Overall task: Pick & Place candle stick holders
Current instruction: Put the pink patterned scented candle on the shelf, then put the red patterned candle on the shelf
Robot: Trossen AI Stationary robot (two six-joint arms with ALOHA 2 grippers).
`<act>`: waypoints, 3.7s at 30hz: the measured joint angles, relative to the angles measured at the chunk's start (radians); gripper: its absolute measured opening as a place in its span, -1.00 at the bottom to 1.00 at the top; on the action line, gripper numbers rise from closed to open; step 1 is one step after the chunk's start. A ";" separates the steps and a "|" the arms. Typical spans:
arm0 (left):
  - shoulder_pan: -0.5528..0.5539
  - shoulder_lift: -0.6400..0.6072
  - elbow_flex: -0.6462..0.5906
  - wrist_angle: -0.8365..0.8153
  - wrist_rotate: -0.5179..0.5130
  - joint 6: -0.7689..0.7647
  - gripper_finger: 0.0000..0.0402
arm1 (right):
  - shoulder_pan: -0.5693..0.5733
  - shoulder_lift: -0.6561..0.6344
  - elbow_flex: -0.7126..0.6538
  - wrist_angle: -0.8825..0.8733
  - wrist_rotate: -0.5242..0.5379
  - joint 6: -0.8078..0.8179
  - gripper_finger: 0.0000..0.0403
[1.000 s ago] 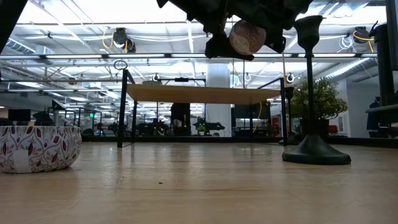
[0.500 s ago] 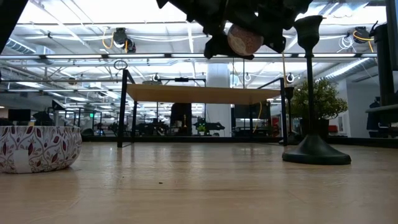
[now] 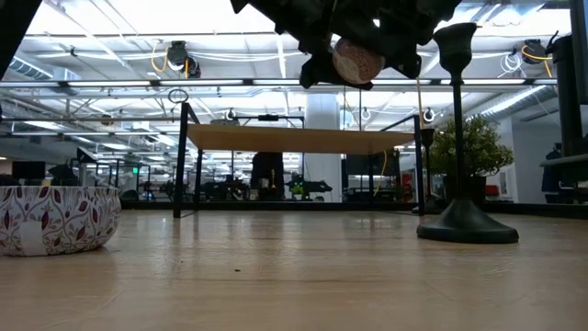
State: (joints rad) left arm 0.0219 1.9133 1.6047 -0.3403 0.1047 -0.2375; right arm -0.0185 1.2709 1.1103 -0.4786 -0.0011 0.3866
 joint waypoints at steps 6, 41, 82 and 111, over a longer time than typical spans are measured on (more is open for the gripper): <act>0.000 0.000 0.000 -0.002 0.000 0.001 0.43 | 0.000 0.000 0.000 0.000 0.000 -0.004 -1.00; 0.038 -0.323 -0.254 -0.414 -0.761 -0.369 0.56 | -0.007 -0.181 -0.093 -0.104 0.050 0.002 -0.62; -0.347 -0.776 -0.511 -0.219 -0.703 -0.574 -0.24 | -0.008 -0.180 -0.097 -0.047 0.061 -0.083 -0.64; -0.539 -0.415 -0.512 -0.414 -0.197 -1.103 -0.31 | -0.009 -0.242 -0.097 -0.062 0.161 -0.174 -0.64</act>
State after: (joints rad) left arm -0.5167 1.4985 1.0924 -0.7544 -0.0927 -1.3406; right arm -0.0277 1.0292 1.0134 -0.5410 0.1604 0.2128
